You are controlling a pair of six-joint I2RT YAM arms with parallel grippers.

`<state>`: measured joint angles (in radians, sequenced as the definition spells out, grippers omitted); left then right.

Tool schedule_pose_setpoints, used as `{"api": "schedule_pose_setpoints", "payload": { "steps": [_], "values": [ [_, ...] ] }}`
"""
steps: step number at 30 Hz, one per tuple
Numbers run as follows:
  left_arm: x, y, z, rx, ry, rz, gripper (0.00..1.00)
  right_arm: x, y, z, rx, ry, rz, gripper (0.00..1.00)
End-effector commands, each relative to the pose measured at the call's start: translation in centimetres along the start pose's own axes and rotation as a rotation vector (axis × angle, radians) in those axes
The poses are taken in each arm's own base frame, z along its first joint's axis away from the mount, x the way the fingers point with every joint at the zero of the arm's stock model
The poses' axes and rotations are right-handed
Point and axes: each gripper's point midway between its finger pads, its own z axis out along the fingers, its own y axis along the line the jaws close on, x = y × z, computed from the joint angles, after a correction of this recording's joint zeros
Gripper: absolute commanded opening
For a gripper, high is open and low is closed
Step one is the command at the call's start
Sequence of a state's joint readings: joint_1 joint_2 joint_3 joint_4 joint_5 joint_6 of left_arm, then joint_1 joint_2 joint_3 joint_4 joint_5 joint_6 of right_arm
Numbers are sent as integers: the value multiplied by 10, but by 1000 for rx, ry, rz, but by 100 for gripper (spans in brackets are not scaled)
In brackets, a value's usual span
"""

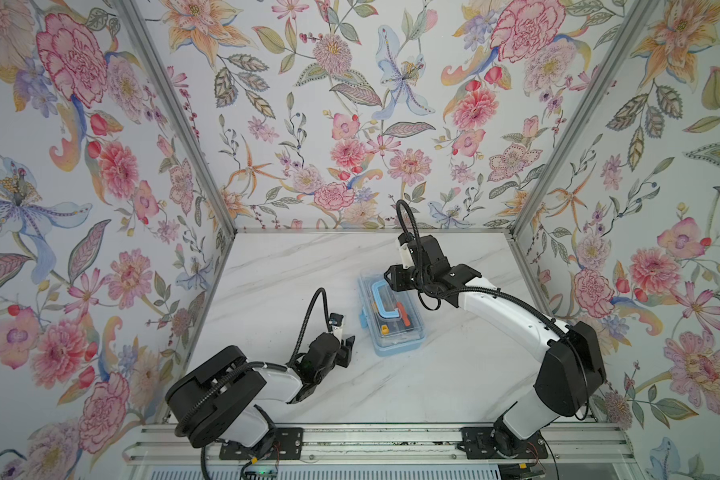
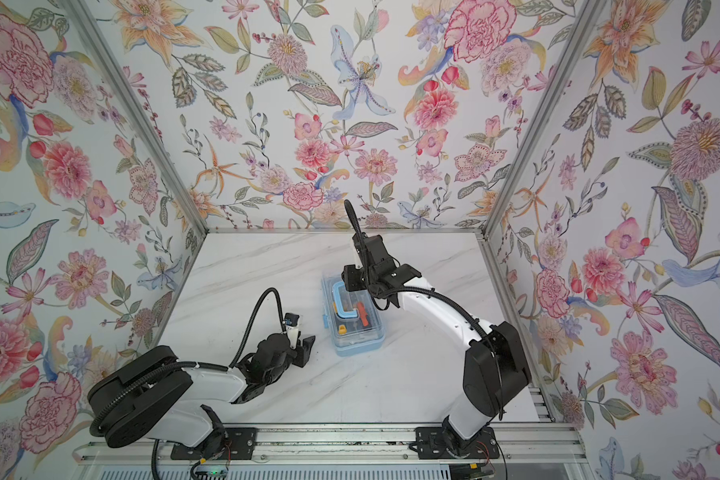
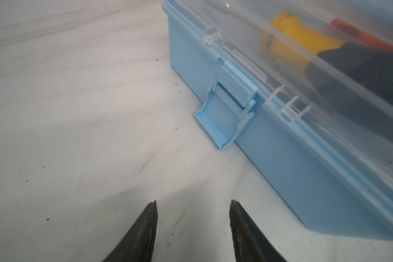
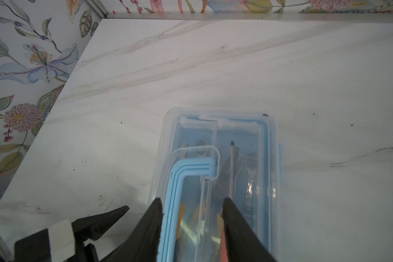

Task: Pack the tool kit

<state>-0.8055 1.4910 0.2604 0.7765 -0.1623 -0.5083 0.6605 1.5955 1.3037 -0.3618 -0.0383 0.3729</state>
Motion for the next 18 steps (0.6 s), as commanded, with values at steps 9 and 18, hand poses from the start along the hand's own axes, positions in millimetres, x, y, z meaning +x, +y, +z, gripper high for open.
{"api": "schedule_pose_setpoints", "payload": {
  "steps": [9,18],
  "values": [
    [-16,-19,21,5,-123,38,52,62,7,-11,1,83,10,45],
    [-13,-23,43,-27,-120,64,48,75,-10,-5,61,102,13,44]
  ]
}}
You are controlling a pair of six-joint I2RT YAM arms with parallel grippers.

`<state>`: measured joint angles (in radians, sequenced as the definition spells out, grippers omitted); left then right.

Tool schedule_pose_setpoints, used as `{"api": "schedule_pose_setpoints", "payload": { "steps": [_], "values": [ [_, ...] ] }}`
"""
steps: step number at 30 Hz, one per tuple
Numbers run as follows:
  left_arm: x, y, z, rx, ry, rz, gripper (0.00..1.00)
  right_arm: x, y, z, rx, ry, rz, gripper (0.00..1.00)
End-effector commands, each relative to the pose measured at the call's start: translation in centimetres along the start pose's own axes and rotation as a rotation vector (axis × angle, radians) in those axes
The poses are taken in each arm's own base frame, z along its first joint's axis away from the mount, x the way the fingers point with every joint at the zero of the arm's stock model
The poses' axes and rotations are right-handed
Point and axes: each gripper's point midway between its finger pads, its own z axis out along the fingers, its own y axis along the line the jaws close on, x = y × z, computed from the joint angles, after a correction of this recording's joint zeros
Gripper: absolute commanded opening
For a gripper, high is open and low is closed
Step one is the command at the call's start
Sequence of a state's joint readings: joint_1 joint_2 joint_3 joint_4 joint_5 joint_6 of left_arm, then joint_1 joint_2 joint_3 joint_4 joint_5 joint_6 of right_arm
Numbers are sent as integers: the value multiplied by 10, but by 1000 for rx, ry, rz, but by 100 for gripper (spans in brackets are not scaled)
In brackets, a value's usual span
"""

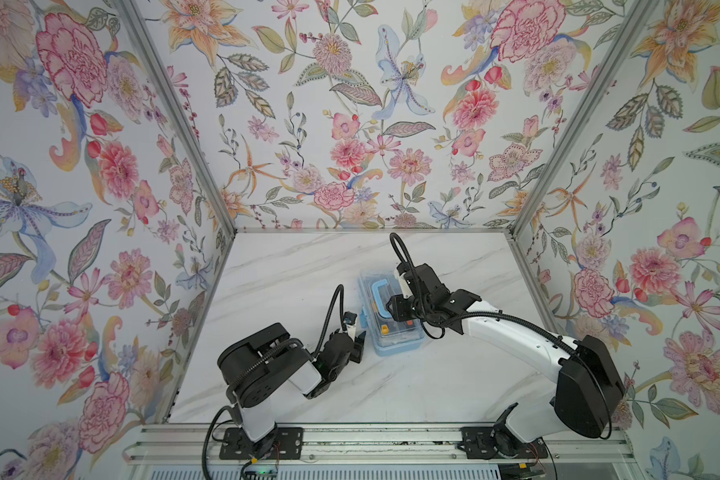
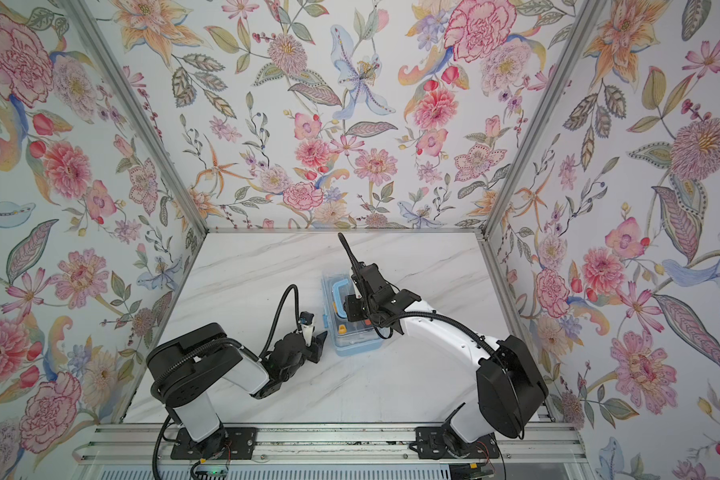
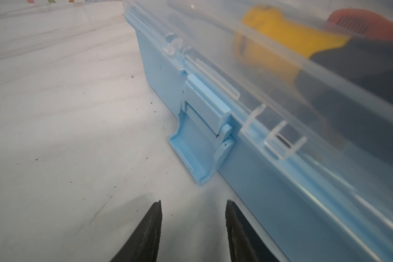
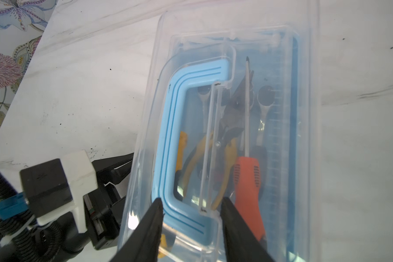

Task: Pack the tool kit

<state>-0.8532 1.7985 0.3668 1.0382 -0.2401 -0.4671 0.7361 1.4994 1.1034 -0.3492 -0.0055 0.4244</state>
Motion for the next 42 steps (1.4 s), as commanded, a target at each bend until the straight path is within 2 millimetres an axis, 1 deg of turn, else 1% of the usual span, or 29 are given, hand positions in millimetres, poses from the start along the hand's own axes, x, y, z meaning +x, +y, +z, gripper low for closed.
{"api": "schedule_pose_setpoints", "payload": {
  "steps": [1,9,13,17,21,26,30,36,42],
  "values": [
    [-10,-5,5,-13,-47,24,48,8,-13,1,47,10,15,44],
    [-9,-2,19,-82,-41,69,46,14,-16,8,47,35,21,44],
    [-10,-6,27,-74,-42,76,46,13,-17,10,51,38,25,43],
    [-10,-4,29,-92,-50,70,46,12,-16,9,45,36,26,43],
    [-15,1,30,-122,-68,69,45,14,-16,11,44,44,25,43],
    [-24,5,28,-139,-88,63,45,15,-15,13,42,54,23,42],
    [-28,14,25,-159,-96,38,45,15,-13,12,35,56,20,42],
    [-31,28,15,-185,-109,12,44,17,-11,11,30,59,19,43],
    [-35,34,8,-198,-119,8,44,17,-10,10,30,57,16,43]
  ]
}}
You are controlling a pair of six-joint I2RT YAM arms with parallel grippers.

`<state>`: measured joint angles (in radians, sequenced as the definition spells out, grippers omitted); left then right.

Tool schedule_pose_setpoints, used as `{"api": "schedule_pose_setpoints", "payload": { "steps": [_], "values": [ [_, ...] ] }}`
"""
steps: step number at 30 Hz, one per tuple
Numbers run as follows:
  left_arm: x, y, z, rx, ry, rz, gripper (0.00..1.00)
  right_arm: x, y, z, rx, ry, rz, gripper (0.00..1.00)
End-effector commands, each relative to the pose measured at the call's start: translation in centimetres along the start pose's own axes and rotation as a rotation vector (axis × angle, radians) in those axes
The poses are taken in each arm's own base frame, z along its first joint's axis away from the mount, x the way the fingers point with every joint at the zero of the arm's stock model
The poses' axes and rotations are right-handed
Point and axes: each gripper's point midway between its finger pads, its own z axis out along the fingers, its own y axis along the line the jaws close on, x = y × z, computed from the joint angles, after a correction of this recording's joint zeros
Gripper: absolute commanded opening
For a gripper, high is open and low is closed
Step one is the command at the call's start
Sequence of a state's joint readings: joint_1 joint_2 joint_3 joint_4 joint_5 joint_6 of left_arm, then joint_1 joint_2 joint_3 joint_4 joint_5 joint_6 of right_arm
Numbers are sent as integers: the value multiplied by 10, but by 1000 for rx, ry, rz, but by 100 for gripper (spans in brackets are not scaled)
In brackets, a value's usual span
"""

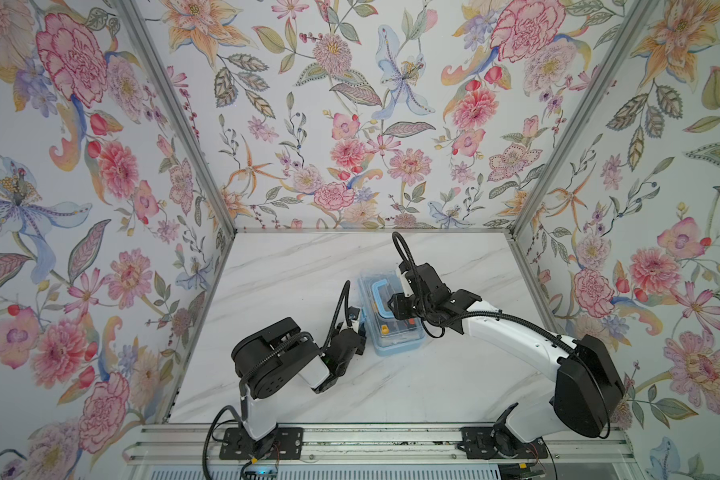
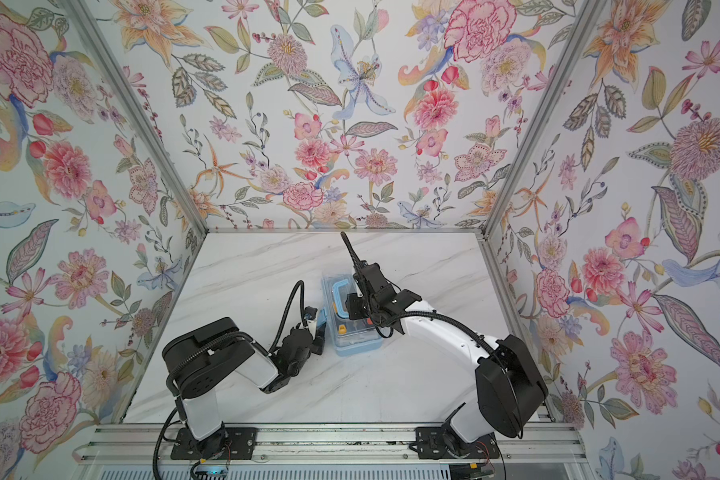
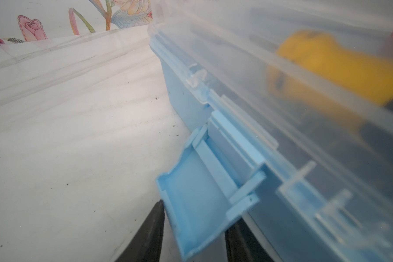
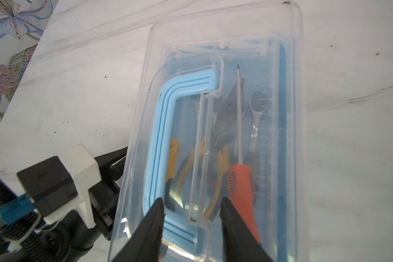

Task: Pack the tool kit

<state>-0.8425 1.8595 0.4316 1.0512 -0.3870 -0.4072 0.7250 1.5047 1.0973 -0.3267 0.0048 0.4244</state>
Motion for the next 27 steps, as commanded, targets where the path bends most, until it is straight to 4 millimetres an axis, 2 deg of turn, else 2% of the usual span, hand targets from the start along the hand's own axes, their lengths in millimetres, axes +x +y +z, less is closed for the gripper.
{"api": "schedule_pose_setpoints", "payload": {
  "steps": [1,11,27],
  "values": [
    [-20,17,-4,-57,-63,-45,44,21,-5,7,18,76,9,43],
    [-27,24,-8,-67,-79,-64,44,23,-3,9,16,81,7,43],
    [-53,25,-17,-57,-131,-108,44,26,-5,10,19,89,8,42]
  ]
}}
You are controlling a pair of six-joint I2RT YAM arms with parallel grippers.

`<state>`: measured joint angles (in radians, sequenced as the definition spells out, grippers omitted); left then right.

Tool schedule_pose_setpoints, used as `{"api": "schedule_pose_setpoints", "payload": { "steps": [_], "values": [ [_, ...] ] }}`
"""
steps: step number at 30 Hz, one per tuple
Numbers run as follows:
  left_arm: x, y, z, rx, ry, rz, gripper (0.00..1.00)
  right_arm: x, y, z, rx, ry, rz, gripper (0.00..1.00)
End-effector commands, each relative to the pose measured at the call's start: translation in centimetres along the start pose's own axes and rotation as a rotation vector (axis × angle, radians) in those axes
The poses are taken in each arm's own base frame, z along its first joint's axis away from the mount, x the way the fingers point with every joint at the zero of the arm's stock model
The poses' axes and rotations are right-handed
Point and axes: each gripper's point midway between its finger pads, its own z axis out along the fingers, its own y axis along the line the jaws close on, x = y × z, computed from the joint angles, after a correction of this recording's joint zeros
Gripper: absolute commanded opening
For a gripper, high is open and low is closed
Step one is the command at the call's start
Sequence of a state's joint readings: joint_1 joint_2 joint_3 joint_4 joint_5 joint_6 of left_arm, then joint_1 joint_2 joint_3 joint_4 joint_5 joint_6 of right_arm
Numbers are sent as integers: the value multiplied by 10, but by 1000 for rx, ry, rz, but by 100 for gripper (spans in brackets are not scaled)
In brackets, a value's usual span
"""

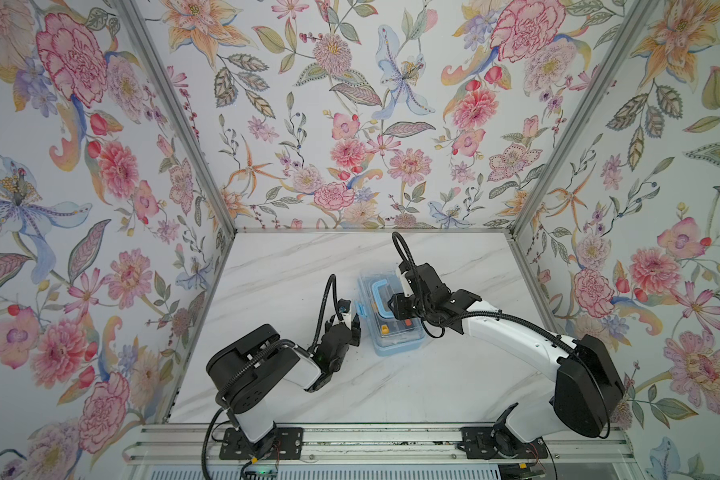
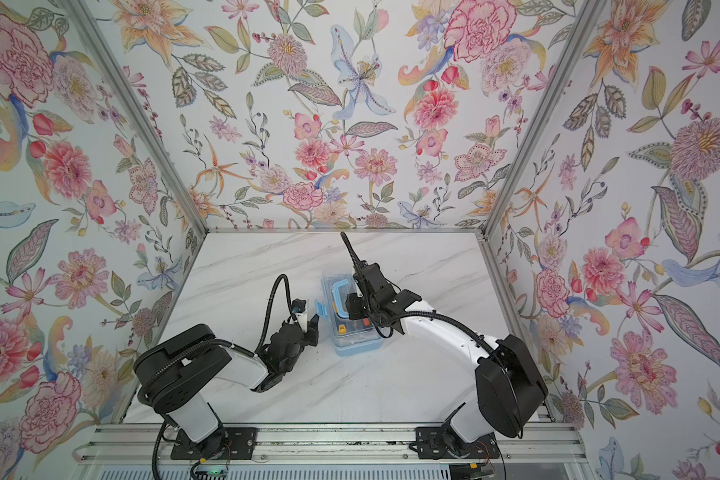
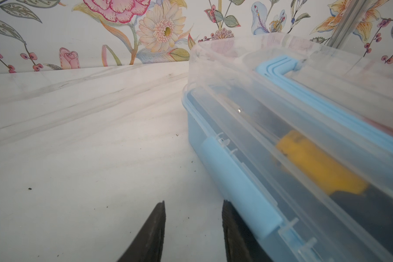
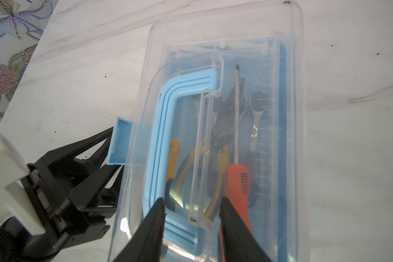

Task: Pack the tool kit

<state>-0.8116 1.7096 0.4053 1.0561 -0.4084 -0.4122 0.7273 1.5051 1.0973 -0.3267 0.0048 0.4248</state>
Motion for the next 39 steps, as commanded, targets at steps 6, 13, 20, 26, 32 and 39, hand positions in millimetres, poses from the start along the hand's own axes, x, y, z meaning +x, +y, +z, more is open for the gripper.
{"api": "schedule_pose_setpoints", "payload": {
  "steps": [6,13,20,26,32,39],
  "values": [
    [-16,4,0,-16,-38,-75,44,27,-5,10,18,90,12,41],
    [-30,0,-2,2,-68,-109,44,28,-6,10,18,93,13,41],
    [-41,-8,1,37,-90,-139,44,30,-6,13,17,94,14,40],
    [-44,-16,6,66,-100,-179,44,33,-5,17,11,104,19,40],
    [-41,-20,8,85,-95,-199,43,36,-8,18,16,110,17,39],
    [-43,-21,3,110,-102,-247,43,38,-8,19,13,114,22,39]
  ]
}}
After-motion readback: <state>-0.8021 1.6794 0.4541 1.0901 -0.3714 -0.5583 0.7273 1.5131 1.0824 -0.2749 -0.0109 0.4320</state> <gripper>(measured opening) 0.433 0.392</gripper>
